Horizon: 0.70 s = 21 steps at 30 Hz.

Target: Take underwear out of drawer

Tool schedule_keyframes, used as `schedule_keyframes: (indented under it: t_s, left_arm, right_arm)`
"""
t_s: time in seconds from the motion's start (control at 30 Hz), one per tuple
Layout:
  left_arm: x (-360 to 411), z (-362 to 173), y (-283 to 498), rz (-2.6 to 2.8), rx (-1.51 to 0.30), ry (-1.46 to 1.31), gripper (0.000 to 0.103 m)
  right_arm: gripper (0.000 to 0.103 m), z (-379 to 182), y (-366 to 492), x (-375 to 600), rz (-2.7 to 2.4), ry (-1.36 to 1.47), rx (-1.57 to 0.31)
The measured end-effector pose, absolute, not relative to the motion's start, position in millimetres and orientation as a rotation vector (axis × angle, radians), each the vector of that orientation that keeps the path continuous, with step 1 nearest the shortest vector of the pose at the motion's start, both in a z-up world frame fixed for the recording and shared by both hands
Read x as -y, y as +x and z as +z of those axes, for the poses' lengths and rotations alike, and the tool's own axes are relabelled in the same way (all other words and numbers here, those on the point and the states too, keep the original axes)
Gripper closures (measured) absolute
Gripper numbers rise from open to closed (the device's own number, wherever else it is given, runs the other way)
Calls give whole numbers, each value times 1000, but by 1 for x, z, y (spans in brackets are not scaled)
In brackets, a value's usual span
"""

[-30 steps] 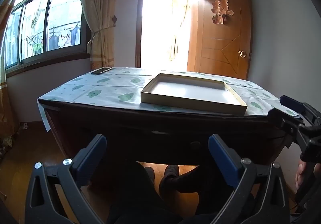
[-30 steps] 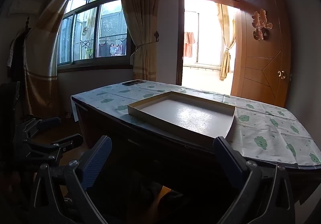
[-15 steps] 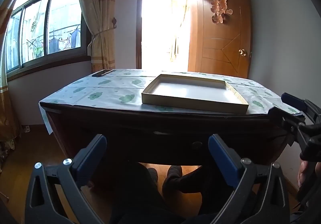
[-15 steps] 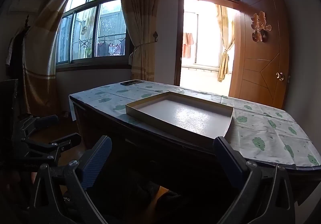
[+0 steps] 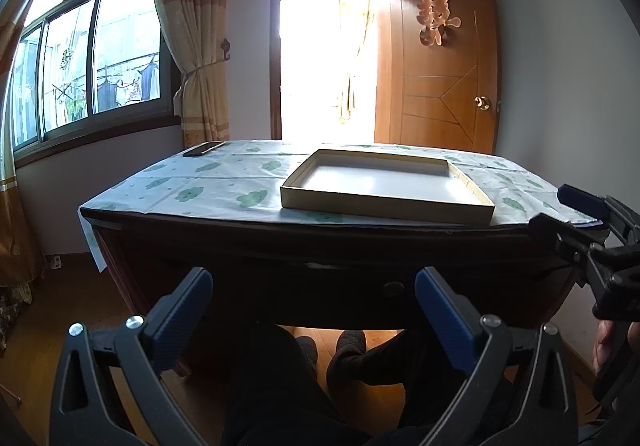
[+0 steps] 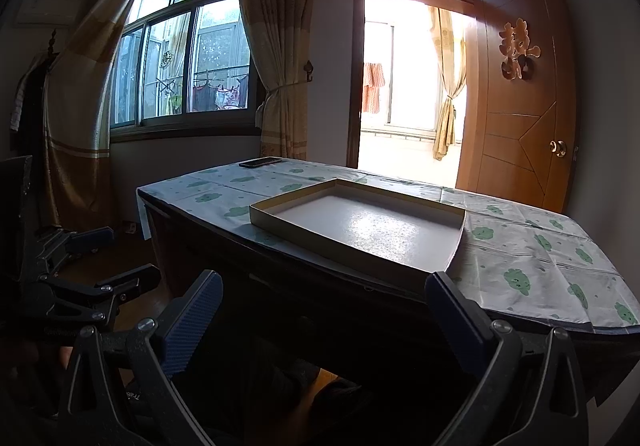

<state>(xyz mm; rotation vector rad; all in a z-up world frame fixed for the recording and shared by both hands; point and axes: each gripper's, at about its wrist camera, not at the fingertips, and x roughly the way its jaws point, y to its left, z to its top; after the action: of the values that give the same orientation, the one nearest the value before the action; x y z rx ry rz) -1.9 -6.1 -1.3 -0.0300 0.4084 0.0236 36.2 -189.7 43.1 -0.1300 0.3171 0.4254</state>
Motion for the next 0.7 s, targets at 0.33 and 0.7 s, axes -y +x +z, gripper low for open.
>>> schedule_keyframes:
  t_s: [0.33, 0.7]
  left_arm:
    - [7, -2, -2, 23, -408, -27, 0]
    - [8, -2, -4, 23, -407, -21, 0]
  right_arm:
    - [1, 42, 37, 191, 428, -118, -320]
    - [1, 41, 37, 190, 428, -115, -320]
